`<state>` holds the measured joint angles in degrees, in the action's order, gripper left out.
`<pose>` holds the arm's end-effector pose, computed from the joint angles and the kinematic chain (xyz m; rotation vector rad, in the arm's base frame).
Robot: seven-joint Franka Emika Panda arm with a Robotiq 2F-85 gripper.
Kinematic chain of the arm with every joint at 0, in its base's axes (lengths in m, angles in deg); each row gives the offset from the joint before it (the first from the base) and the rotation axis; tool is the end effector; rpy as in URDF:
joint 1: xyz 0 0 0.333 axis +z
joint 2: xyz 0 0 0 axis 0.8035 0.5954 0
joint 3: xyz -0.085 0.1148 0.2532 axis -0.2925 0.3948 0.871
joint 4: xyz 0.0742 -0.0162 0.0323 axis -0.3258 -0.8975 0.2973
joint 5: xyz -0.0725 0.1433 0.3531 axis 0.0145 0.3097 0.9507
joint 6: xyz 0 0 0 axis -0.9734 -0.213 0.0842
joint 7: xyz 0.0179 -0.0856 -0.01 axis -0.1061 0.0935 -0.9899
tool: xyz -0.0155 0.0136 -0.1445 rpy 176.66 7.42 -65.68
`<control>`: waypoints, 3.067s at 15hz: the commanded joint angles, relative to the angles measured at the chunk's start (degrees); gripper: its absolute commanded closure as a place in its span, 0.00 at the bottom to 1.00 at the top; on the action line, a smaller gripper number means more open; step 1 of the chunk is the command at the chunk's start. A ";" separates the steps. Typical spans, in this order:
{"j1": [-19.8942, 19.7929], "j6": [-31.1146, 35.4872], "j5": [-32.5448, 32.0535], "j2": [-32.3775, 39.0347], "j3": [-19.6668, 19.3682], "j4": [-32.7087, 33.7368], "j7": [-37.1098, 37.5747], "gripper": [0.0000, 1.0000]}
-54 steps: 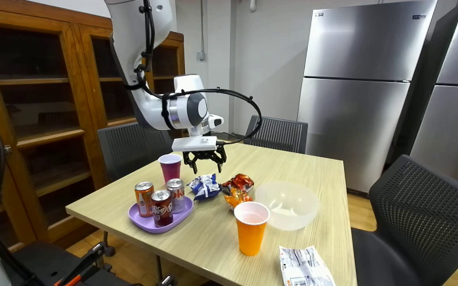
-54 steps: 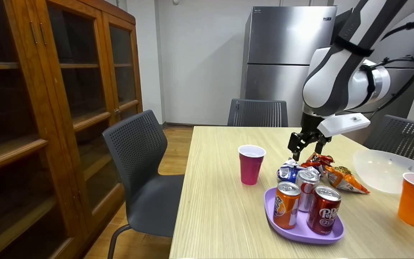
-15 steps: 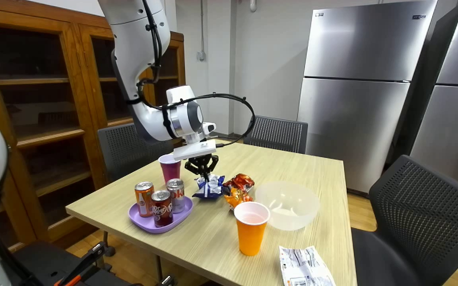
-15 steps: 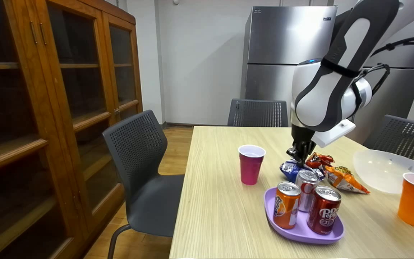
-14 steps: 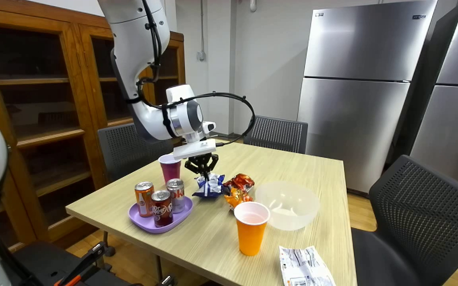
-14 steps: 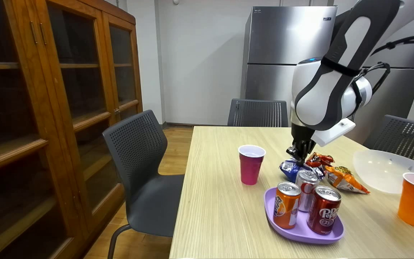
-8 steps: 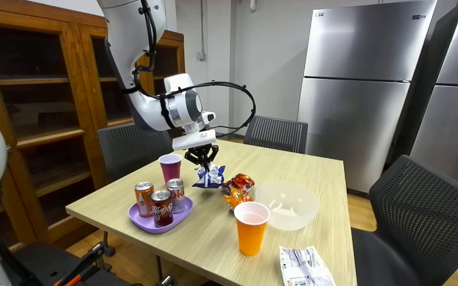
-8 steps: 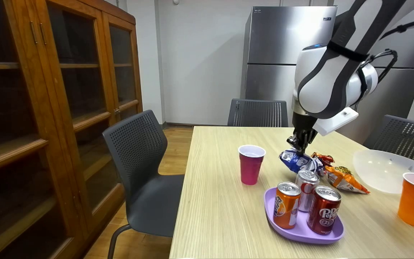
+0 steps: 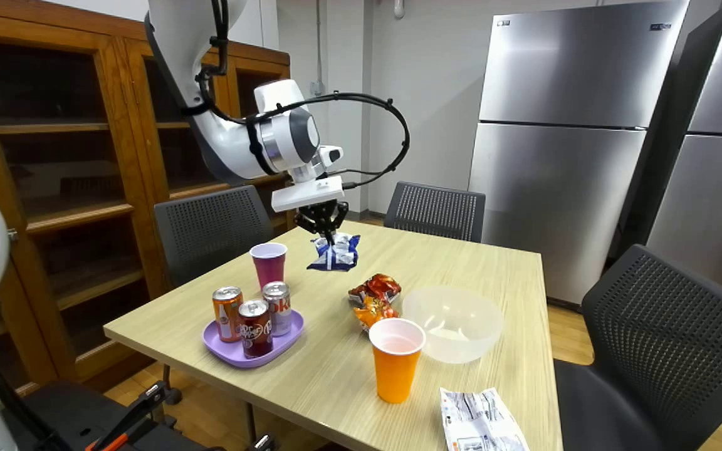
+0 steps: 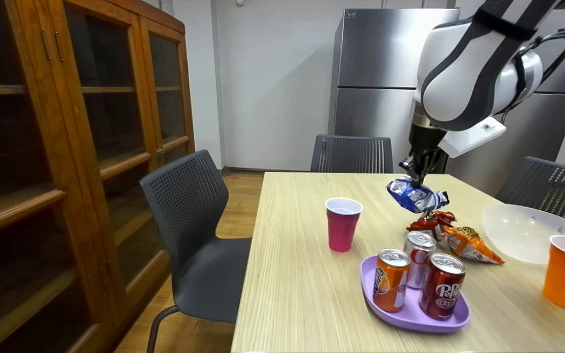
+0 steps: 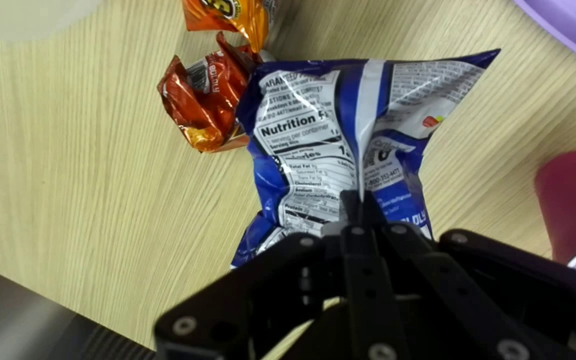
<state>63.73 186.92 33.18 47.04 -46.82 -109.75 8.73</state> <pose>0.5691 0.0219 0.2008 2.7909 0.6914 0.3981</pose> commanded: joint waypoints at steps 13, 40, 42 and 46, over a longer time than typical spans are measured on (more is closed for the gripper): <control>-11.02 -1.91 2.61 -7.46 -1.19 -4.09 2.96 1.00; -17.75 -11.84 14.73 12.96 -6.97 14.78 10.55 1.00; -17.66 -12.84 15.37 14.84 -7.08 16.58 11.09 1.00; -17.75 -15.09 16.17 18.43 -7.08 19.91 12.22 1.00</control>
<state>46.79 175.32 48.23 62.50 -54.59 -94.18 19.55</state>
